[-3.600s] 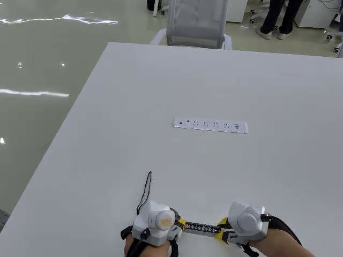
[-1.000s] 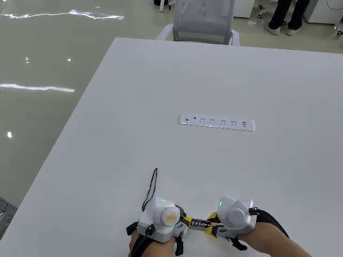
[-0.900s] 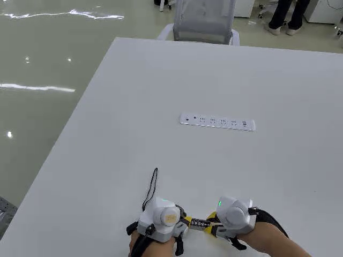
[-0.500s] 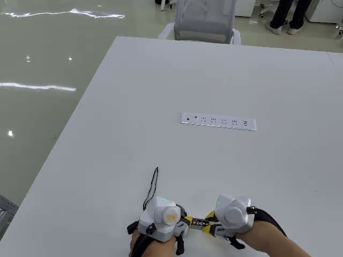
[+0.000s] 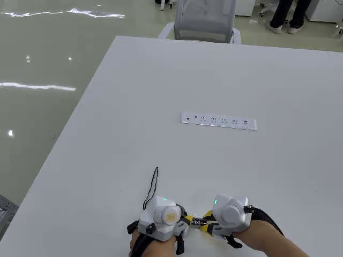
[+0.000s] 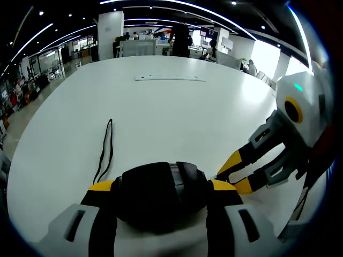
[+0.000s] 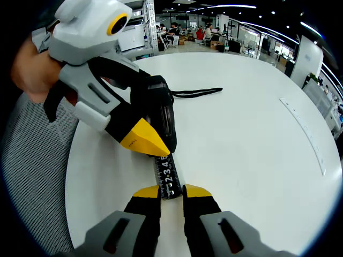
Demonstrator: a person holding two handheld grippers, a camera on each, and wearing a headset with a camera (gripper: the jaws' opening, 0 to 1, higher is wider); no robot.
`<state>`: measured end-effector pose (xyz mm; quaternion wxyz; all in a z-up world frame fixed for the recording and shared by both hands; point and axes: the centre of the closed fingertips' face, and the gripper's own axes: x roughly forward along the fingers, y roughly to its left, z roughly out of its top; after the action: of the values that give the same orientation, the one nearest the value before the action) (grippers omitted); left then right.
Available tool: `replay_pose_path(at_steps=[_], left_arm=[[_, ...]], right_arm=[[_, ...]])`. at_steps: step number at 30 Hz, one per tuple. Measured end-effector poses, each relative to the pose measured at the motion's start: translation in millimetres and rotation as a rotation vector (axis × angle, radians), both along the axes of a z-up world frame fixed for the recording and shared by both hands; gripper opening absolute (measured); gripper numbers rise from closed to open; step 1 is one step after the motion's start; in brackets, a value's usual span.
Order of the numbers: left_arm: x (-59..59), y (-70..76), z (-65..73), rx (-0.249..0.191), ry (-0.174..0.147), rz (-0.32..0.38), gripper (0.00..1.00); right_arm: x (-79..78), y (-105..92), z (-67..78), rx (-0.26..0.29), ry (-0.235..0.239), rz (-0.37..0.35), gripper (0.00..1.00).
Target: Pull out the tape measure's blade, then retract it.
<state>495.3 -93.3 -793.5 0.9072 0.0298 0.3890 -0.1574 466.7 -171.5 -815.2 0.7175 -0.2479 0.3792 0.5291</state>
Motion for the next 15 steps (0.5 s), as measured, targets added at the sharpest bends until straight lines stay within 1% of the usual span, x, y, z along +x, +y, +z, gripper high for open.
replay_pose_path(at_steps=[15], left_arm=[[0.5,0.5,-0.7,-0.005,0.004,0.000,0.65]], right_arm=[[1.3,6.9,0.0,0.009,-0.005,0.006,0.15]])
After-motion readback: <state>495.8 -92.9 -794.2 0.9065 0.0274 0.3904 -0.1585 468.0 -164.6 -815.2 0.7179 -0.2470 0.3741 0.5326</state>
